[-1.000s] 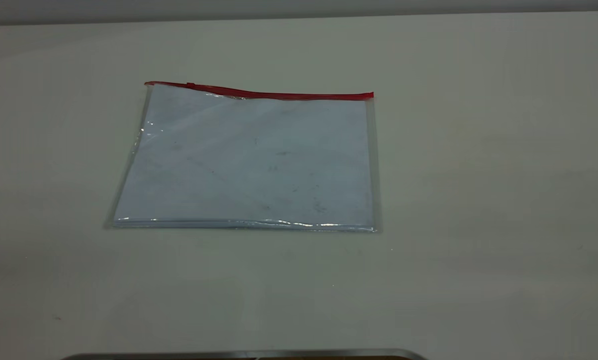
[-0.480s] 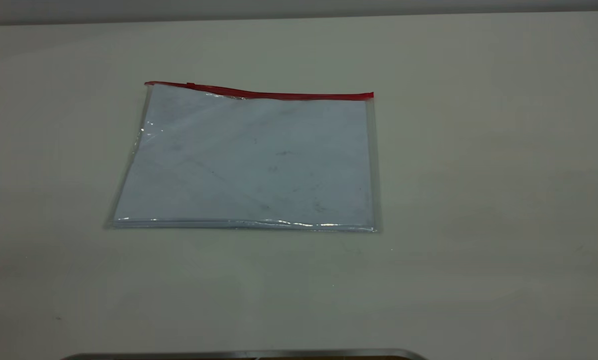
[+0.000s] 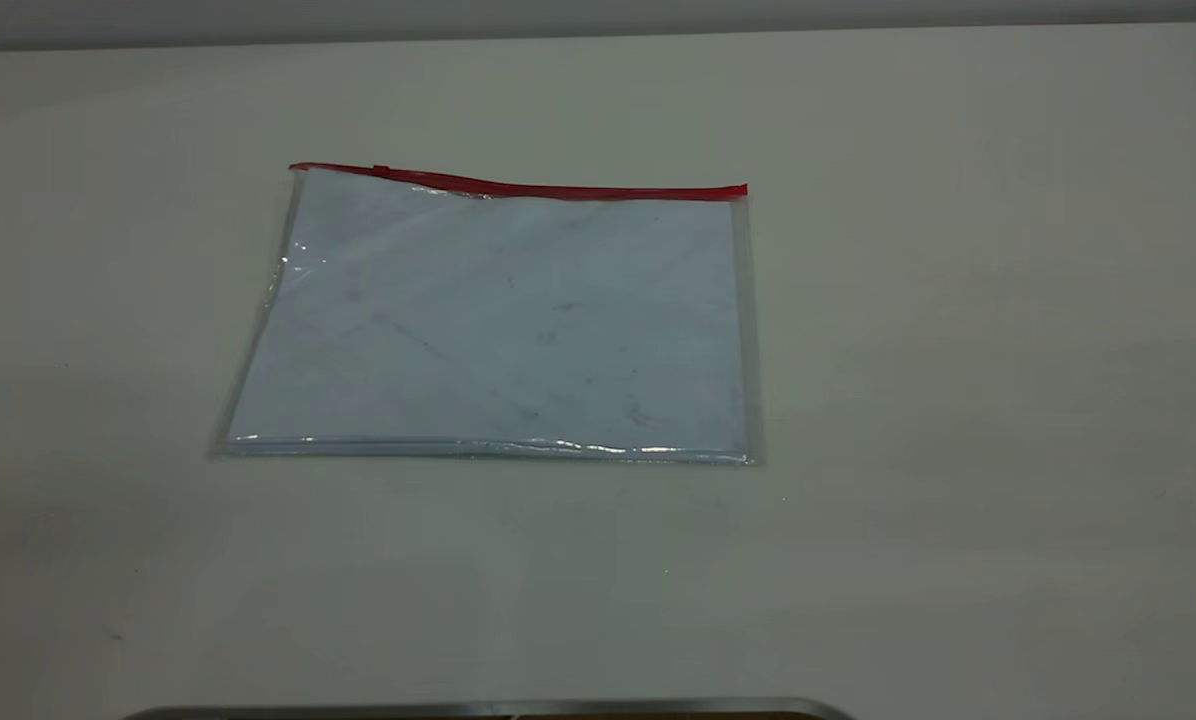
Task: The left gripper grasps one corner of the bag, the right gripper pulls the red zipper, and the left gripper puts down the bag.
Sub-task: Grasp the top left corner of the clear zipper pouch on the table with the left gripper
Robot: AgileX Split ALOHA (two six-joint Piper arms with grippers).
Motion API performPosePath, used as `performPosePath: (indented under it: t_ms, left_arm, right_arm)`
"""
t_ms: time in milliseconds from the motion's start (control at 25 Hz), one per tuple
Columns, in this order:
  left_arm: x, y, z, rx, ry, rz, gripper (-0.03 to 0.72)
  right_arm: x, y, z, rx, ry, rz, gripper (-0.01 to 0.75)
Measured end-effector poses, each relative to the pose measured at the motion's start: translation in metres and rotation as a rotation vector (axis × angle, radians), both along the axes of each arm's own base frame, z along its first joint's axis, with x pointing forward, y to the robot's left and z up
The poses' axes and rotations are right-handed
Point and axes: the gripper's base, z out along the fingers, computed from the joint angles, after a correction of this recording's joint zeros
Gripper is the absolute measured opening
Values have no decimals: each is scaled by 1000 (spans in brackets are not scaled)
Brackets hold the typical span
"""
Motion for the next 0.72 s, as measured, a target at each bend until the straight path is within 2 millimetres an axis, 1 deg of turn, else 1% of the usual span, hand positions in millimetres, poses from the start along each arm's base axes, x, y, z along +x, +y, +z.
performPosePath:
  t_ms: [80,160,240,280,400,520,600,720]
  left_arm:
    - [0,0,0,0,-1,0,478]
    - [1,1,5,5,-11,4,478]
    - [5,1,17,6,-18,7,478]
    - [10,2,25,4,-11,8,478]
    - [36,4,42,-5,22,15,478]
    - [70,8,49,-19,57,24,478]
    - [96,10,47,-22,100,28,480]
    - [135,13,36,-27,175,13,480]
  right_arm:
    - [0,2,1,30,-5,15,465]
    - [3,7,6,85,-17,39,465]
    - [15,12,14,138,-39,48,465]
    - [24,14,18,146,-52,47,465]
    - [57,16,25,106,-73,36,465]
    - [98,21,24,49,-45,29,465]
    - [123,24,16,1,-13,42,469]
    - [160,30,2,-47,42,61,486]
